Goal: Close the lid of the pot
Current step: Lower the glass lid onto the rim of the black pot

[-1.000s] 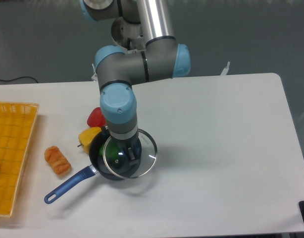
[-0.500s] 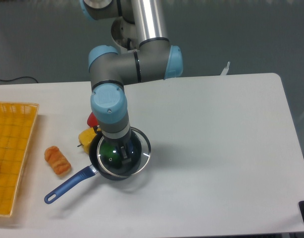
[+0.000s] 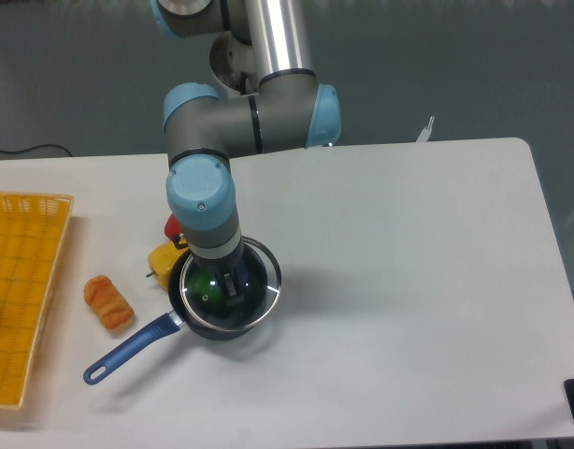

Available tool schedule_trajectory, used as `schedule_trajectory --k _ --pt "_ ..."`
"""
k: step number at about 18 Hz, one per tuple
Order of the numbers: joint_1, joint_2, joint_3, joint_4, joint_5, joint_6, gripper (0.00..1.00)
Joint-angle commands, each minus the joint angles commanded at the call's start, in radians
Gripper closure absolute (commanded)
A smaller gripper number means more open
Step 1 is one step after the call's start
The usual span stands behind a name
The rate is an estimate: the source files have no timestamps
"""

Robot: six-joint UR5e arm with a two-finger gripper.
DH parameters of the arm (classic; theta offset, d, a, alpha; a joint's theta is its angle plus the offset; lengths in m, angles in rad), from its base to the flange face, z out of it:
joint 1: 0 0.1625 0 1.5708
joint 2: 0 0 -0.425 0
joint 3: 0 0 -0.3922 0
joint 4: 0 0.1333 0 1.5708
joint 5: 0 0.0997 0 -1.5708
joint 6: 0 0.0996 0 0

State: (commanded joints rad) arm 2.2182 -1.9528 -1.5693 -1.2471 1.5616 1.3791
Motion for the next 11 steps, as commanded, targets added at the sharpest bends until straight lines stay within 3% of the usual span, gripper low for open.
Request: schedule_trajectory --k 11 --pt "-0.028 -0.008 0.000 0.006 0.003 -0.026 0.42"
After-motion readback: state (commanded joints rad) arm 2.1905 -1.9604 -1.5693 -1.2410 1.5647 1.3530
